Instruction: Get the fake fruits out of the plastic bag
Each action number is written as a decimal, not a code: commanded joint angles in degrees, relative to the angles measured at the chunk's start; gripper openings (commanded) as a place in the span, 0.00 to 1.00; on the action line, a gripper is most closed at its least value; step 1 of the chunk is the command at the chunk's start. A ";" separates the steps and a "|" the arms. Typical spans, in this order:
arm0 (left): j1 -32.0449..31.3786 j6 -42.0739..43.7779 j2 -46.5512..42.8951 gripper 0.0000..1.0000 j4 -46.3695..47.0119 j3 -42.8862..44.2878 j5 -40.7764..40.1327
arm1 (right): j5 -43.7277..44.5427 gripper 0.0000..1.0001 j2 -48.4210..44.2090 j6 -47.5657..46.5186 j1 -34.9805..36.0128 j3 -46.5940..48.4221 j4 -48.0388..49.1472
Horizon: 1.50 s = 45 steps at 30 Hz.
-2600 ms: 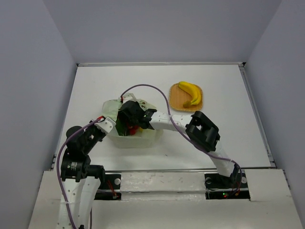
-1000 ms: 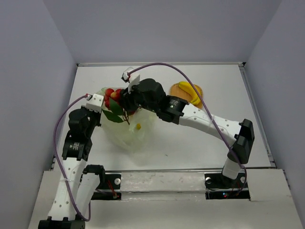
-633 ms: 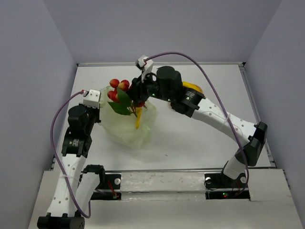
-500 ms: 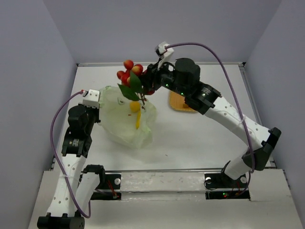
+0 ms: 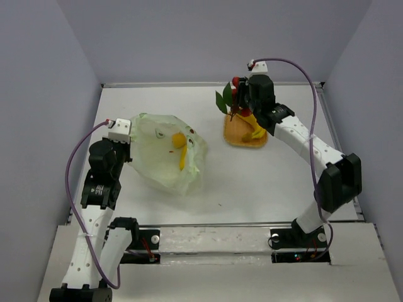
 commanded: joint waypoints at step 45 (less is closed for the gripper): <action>0.06 0.11 -2.43 0.00 3.16 0.16 2.34 | 7.64 0.96 0.02 -10.55 11.68 7.79 -3.11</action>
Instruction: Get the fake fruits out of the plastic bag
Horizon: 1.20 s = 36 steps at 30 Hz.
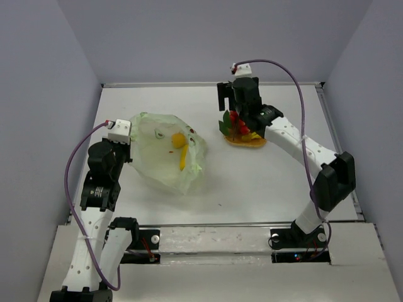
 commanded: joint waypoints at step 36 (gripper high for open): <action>-0.03 4.63 -2.31 0.00 2.25 -2.74 8.10 | 6.80 1.00 42.56 15.57 23.22 42.85 -20.51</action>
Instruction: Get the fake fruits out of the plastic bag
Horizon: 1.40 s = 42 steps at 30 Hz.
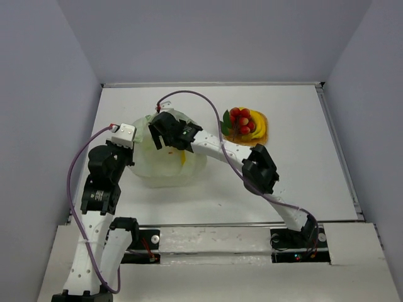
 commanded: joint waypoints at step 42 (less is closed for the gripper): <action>0.23 -0.16 4.44 0.00 4.78 -0.95 -3.95 | -26.99 0.39 -18.48 -15.41 -6.59 -17.19 15.18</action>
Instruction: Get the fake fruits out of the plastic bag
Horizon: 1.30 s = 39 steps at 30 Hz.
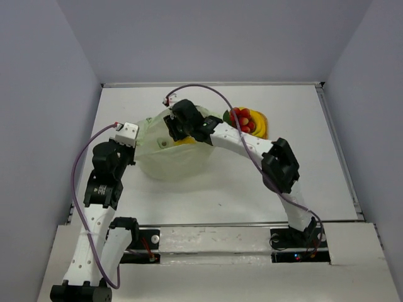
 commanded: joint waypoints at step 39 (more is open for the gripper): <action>0.12 -2.63 1.00 0.00 3.67 1.86 -4.36 | -19.07 0.27 -25.34 24.89 -9.64 0.29 29.92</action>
